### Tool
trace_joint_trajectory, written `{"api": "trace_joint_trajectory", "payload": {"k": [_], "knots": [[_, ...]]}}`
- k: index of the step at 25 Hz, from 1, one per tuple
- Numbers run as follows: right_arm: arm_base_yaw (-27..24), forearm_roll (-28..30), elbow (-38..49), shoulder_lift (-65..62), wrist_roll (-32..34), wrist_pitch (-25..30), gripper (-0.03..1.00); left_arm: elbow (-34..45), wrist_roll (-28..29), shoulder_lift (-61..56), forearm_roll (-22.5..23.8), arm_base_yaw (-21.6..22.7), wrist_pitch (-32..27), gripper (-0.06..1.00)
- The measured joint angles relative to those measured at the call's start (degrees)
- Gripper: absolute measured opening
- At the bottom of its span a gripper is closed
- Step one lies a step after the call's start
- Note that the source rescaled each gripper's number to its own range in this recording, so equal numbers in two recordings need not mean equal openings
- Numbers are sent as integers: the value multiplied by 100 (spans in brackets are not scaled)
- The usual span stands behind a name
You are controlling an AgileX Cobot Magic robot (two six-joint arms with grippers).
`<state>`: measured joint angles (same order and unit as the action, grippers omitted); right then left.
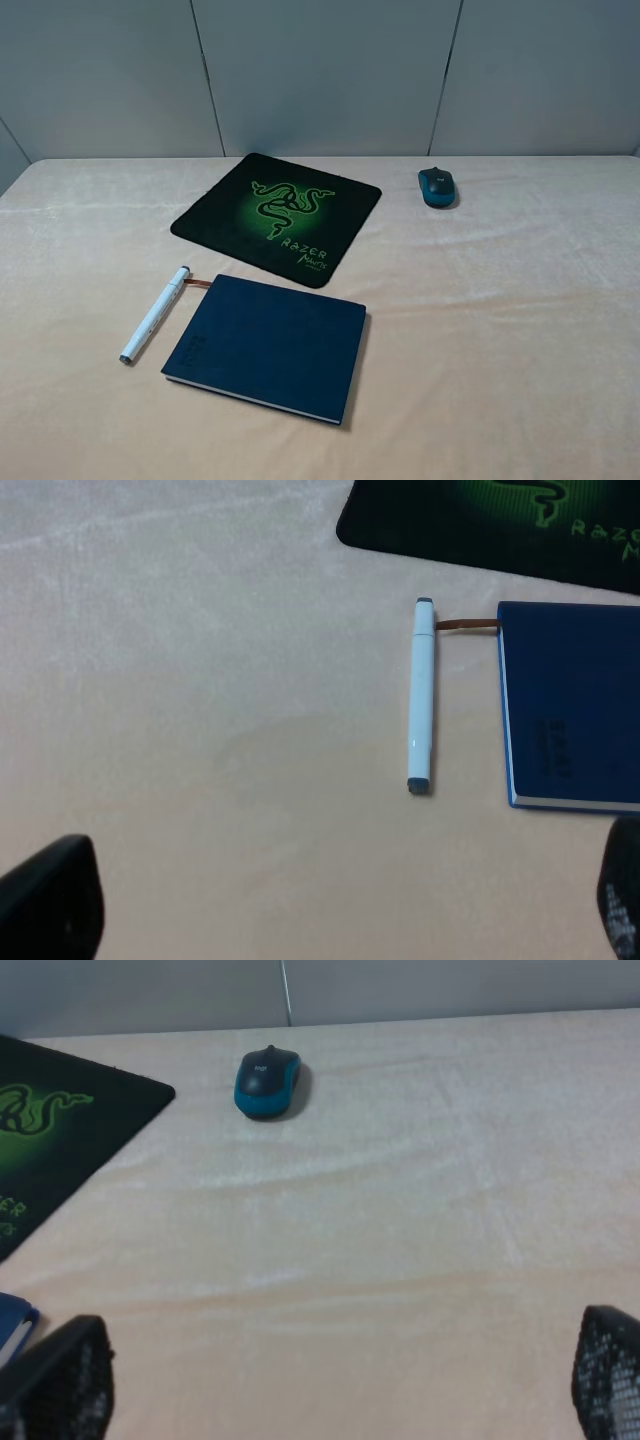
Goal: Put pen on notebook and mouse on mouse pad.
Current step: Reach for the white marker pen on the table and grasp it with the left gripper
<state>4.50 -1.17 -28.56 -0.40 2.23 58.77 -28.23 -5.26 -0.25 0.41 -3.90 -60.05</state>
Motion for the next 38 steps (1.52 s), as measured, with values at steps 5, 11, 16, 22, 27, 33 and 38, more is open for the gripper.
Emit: {"api": "trace_joint_trajectory", "payload": {"k": [5,11,16,22,27,33,38], "knots": [[0,0,0,0,0,0,100,0,0,0,0,0,0,98],[0,0,0,0,0,0,100,0,0,0,0,0,0,98],[0,0,0,0,0,0,100,0,0,0,0,0,0,98],[0,0,0,0,0,0,100,0,0,0,0,0,0,98],[0,0,0,0,0,0,100,0,0,0,0,0,0,98],[0,0,0,0,0,0,100,0,0,0,0,0,0,98],[0,0,0,0,0,0,100,-270,32,94,0,0,-14,98]]}}
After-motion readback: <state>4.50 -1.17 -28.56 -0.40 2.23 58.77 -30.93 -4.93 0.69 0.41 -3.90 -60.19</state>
